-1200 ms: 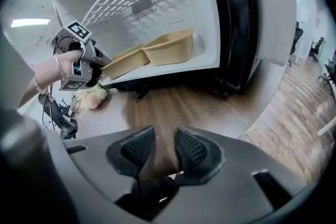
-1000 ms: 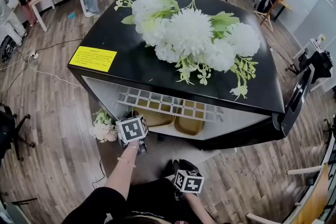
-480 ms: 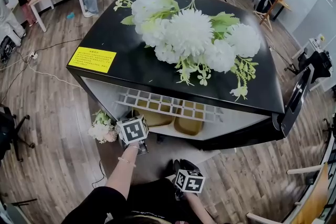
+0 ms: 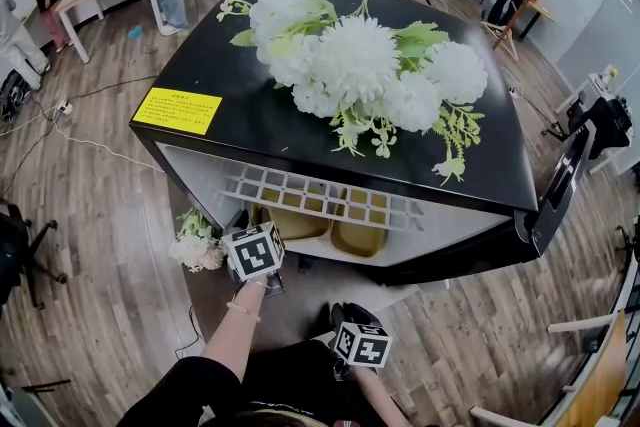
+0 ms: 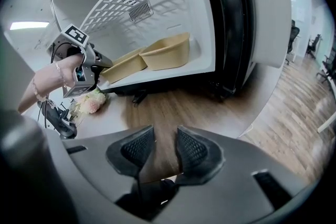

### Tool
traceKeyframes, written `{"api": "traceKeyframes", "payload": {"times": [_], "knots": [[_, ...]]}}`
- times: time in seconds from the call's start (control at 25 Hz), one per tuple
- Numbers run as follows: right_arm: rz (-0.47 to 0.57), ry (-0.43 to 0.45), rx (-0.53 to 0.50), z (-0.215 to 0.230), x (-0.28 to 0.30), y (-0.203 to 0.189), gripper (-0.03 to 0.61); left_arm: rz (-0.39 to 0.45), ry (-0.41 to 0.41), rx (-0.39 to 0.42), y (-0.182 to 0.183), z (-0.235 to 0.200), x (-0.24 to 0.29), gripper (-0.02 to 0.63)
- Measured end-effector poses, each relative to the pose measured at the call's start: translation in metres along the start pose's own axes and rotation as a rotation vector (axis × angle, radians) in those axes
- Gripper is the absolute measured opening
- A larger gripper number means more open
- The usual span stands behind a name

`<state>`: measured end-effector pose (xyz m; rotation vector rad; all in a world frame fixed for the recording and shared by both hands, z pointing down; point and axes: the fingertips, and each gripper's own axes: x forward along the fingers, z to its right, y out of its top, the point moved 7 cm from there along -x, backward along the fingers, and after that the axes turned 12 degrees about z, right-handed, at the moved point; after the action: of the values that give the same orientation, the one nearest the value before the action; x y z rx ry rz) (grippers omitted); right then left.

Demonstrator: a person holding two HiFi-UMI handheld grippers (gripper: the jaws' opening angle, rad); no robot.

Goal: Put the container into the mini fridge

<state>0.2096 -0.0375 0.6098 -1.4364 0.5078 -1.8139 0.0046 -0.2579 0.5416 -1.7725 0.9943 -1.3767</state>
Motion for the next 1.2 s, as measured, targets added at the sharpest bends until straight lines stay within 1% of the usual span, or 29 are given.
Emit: {"api": "traceKeyframes", "payload": {"times": [0.08,0.2,0.36,0.44,0.52,0.68,0.8,0.84,0.92,1.08,1.2], "knots": [[0.013,0.005,0.004,0.0,-0.002,0.001,0.143,0.027,-0.007,-0.01,0.004,-0.001,-0.007,0.137],[0.065,0.024,0.011,-0.004,-0.006,0.008,0.143,0.057,-0.032,-0.007,0.009,-0.002,-0.018,0.143],[0.118,0.045,-0.017,-0.009,-0.011,0.019,0.146,0.092,-0.06,0.0,0.013,-0.005,-0.034,0.144],[0.138,0.062,-0.025,-0.012,-0.014,0.023,0.147,0.096,-0.082,0.007,0.013,-0.007,-0.043,0.143],[0.157,0.082,-0.024,-0.014,-0.017,0.026,0.147,0.092,-0.113,0.025,0.01,-0.009,-0.052,0.143],[0.192,0.082,-0.023,-0.017,-0.024,0.028,0.149,0.078,-0.183,0.062,0.0,-0.016,-0.072,0.143],[0.22,0.094,-0.028,-0.02,-0.031,0.029,0.149,0.093,-0.258,0.094,-0.007,-0.015,-0.09,0.143],[0.231,0.1,-0.033,-0.021,-0.034,0.03,0.141,0.101,-0.283,0.108,-0.009,-0.013,-0.097,0.143],[0.263,0.111,-0.045,-0.022,-0.041,0.031,0.102,0.118,-0.321,0.129,-0.014,-0.01,-0.11,0.143],[0.321,0.121,-0.072,-0.027,-0.053,0.035,0.097,0.142,-0.388,0.1,-0.025,-0.01,-0.133,0.143],[0.356,0.104,-0.085,-0.03,-0.061,0.035,0.098,0.14,-0.435,0.088,-0.033,-0.007,-0.147,0.143]]}}
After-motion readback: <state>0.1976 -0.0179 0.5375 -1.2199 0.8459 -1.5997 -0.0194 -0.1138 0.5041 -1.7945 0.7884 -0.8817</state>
